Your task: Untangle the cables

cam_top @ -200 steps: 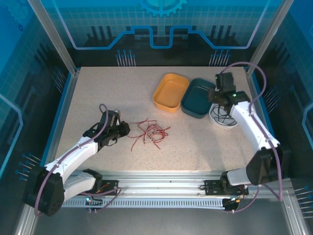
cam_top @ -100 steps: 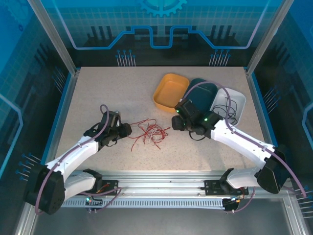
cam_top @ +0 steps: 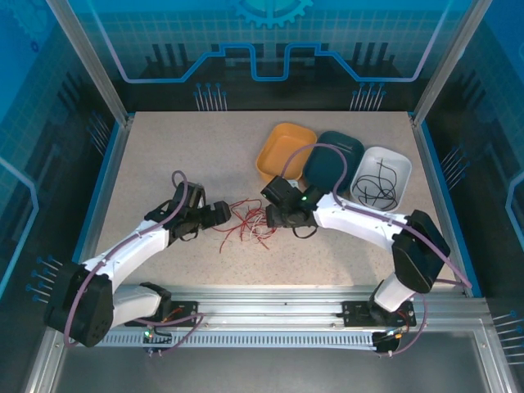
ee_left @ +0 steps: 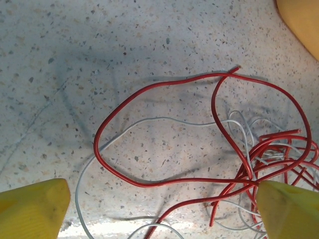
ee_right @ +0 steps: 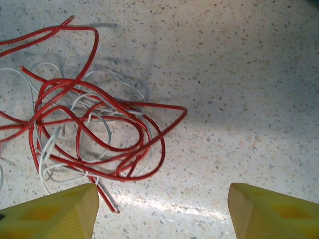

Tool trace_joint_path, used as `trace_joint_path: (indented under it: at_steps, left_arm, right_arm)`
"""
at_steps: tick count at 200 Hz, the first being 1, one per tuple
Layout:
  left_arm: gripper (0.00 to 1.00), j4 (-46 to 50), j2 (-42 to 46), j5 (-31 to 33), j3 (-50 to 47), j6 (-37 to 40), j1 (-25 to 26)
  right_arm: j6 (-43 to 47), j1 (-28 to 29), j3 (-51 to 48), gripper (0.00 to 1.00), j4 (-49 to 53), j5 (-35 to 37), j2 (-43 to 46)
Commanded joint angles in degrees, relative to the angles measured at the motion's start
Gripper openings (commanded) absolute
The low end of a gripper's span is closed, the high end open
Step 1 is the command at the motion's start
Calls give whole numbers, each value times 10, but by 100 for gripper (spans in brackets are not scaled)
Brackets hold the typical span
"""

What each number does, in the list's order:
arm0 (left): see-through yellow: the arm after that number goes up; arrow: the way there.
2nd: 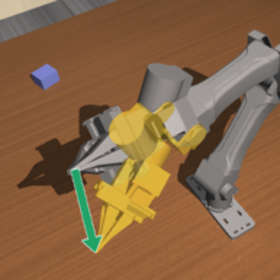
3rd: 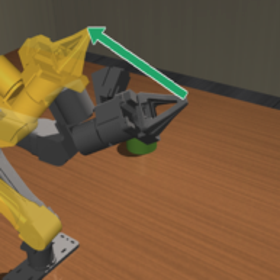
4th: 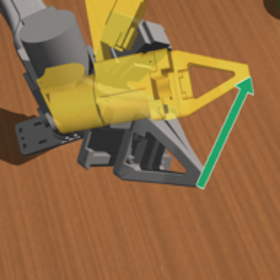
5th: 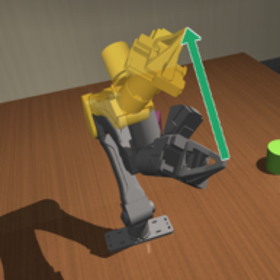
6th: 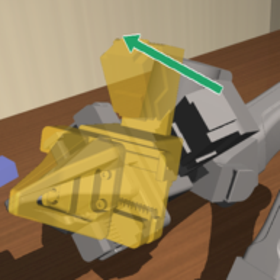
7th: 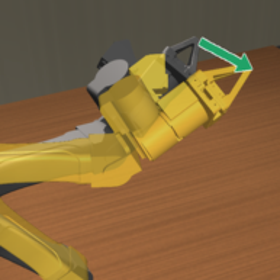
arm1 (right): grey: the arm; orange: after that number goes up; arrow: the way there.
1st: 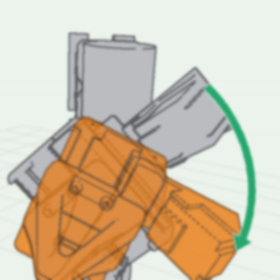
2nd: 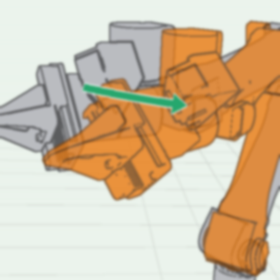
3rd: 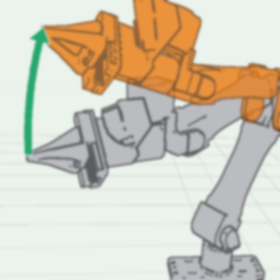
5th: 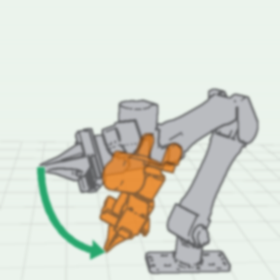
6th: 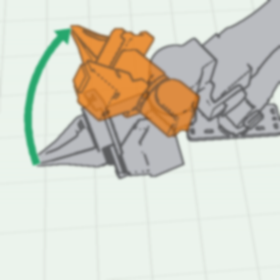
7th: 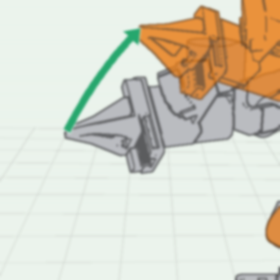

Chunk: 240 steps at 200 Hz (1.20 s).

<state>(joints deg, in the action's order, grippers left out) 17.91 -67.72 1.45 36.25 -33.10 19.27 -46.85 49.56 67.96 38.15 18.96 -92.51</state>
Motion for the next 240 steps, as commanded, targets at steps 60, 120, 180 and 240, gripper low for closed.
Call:
trace_joint_path:
  at_steps: [60,120,180,240]
  left_arm:
    - [99,28,17,15,8,1,-5]
    - [99,13,18,-5,13,8,-5]
    - [99,-15,15,-61,28,3,10]
    - [99,-31,-36,-39,49,19,67]
  right_arm:
    - [-31,-1,52,56,-28,-43,-90]
    - [-25,-21,22,43,-30,-2,-81]
    - [31,-65,-4,5,-84,-55,-33]
    - [104,-20,13,0,-113,-48,46]
